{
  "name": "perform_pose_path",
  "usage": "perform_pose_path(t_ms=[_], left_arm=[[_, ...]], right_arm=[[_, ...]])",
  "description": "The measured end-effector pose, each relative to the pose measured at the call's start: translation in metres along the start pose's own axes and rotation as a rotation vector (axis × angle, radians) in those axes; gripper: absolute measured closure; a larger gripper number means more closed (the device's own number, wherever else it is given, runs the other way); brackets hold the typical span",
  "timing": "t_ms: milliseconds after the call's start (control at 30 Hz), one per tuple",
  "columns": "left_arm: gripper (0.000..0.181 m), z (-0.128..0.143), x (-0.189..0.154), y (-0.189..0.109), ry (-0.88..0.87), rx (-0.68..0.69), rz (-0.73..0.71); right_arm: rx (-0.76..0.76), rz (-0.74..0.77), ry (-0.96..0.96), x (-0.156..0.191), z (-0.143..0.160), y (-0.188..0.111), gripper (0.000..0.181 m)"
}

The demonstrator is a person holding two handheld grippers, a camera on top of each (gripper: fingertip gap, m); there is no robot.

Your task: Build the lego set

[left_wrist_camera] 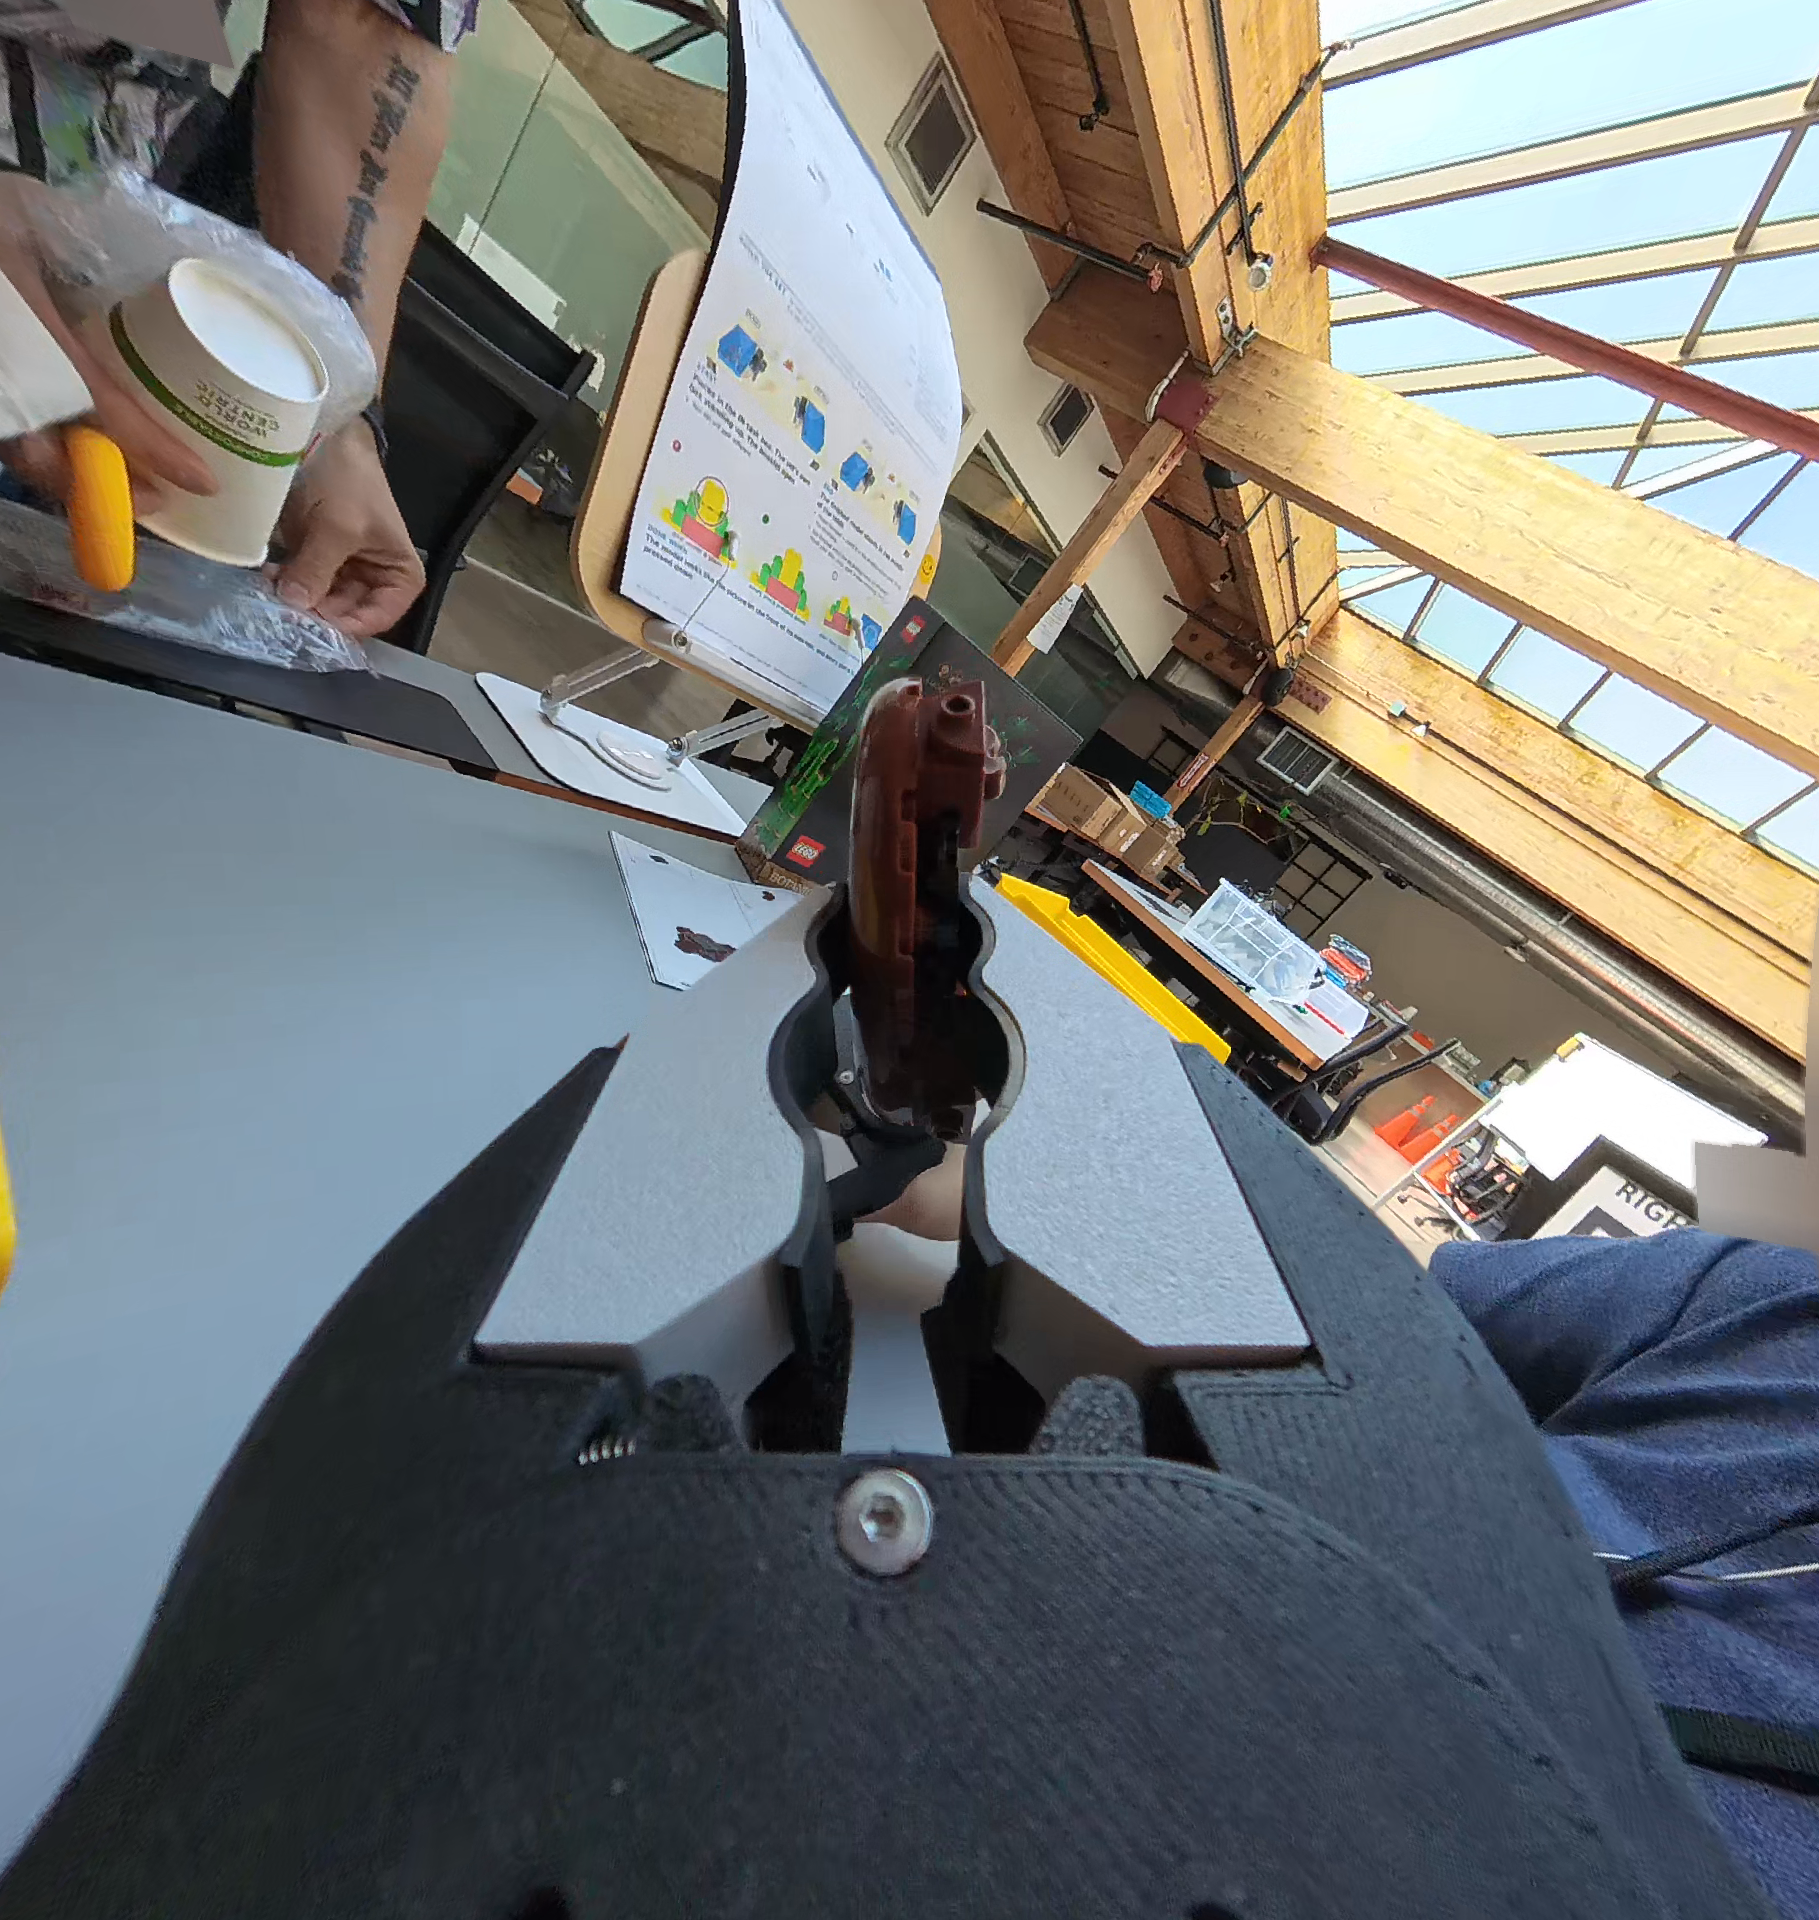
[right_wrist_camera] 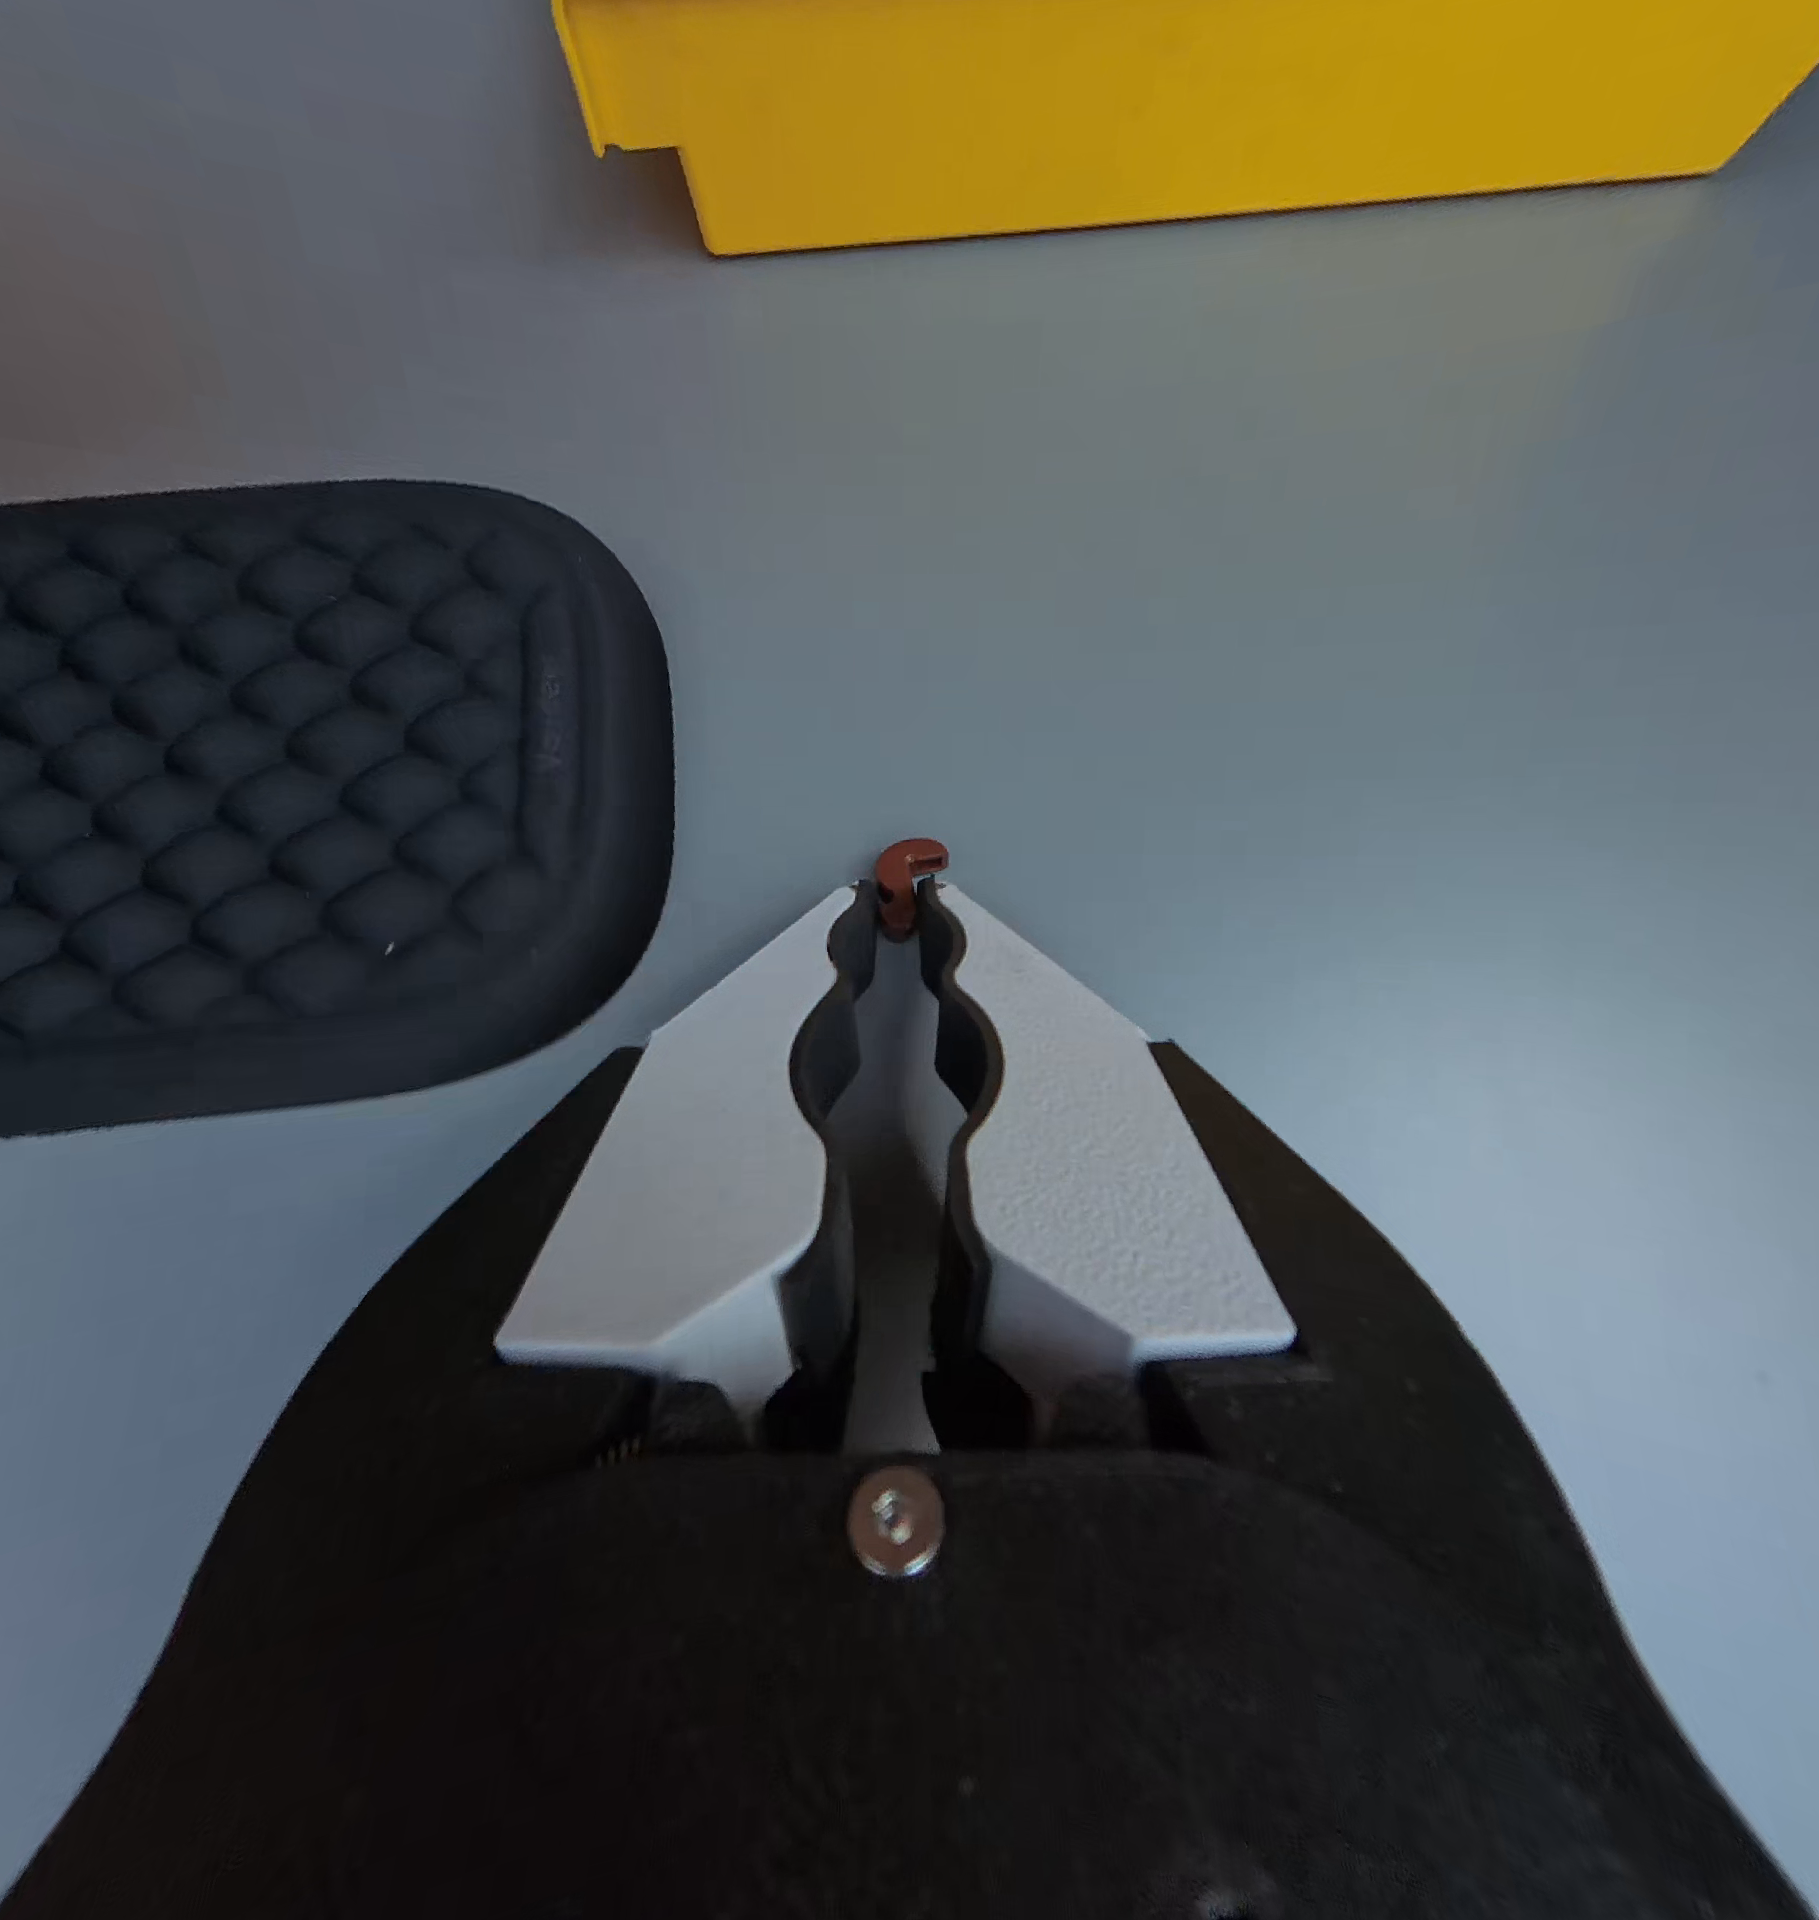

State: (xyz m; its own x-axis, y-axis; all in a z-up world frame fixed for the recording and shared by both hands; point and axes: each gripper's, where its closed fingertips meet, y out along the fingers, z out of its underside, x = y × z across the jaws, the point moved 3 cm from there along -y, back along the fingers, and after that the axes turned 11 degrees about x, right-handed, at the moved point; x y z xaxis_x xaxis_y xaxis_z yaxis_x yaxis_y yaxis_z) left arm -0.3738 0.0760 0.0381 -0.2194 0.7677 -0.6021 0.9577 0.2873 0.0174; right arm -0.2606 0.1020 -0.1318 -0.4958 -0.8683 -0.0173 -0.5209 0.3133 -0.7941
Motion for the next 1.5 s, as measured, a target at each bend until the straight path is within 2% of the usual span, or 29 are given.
perform_pose_path(t_ms=[100, 267, 400, 500, 533, 600, 633, 733, 867, 933, 1067, 1100, 1233, 1367, 1500], left_arm=[[0.165, 0.017, 0.007, 0.027, -0.061, 0.063, 0.017], [0.165, 0.049, 0.015, 0.083, -0.18, 0.149, 0.067], [0.165, 0.066, 0.014, 0.122, -0.246, 0.2, 0.111], [0.165, 0.076, 0.013, 0.142, -0.273, 0.232, 0.125], [0.165, 0.078, 0.013, 0.147, -0.281, 0.237, 0.127], [0.164, 0.082, 0.013, 0.154, -0.294, 0.237, 0.13], [0.164, 0.083, 0.013, 0.157, -0.304, 0.233, 0.129], [0.165, 0.087, 0.01, 0.164, -0.324, 0.21, 0.14], [0.165, 0.089, 0.004, 0.168, -0.301, 0.197, 0.154], [0.165, 0.09, 0.001, 0.168, -0.284, 0.189, 0.16], [0.165, 0.09, -0.007, 0.169, -0.262, 0.179, 0.202], [0.165, 0.09, -0.01, 0.17, -0.257, 0.188, 0.221], [0.164, 0.091, -0.017, 0.169, -0.236, 0.224, 0.266], [0.141, 0.077, -0.023, 0.159, -0.255, 0.267, 0.327], [0.123, 0.057, -0.013, 0.151, -0.138, 0.409, 0.254]], right_arm=[[0.034, 0.017, 0.034, -0.005, 0.033, -0.027, 0.174], [0.093, -0.049, 0.089, 0.004, 0.097, -0.074, 0.174], [0.082, -0.043, 0.061, 0.014, 0.12, -0.098, 0.174], [0.099, -0.028, 0.049, 0.016, 0.132, -0.099, 0.172], [0.078, -0.035, 0.054, 0.017, 0.132, -0.1, 0.168], [0.047, -0.02, 0.079, 0.015, 0.129, -0.105, 0.147], [0.007, -0.001, 0.089, 0.012, 0.124, -0.11, 0.143], [-0.237, 0.026, 0.207, 0.001, 0.088, -0.137, 0.14], [-0.591, -0.151, 0.525, -0.02, 0.052, -0.169, 0.141], [-0.689, -0.277, 0.651, -0.027, 0.047, -0.172, 0.145], [-0.69, -0.477, 0.718, -0.018, 0.042, -0.156, 0.147], [-0.707, -0.532, 0.705, -0.014, 0.04, -0.156, 0.159], [-0.714, -0.642, 0.695, -0.012, 0.039, -0.161, 0.161], [-0.603, -0.732, 0.687, -0.018, 0.037, -0.166, 0.161], [-0.429, -0.795, 0.644, -0.019, 0.039, -0.174, 0.161]])
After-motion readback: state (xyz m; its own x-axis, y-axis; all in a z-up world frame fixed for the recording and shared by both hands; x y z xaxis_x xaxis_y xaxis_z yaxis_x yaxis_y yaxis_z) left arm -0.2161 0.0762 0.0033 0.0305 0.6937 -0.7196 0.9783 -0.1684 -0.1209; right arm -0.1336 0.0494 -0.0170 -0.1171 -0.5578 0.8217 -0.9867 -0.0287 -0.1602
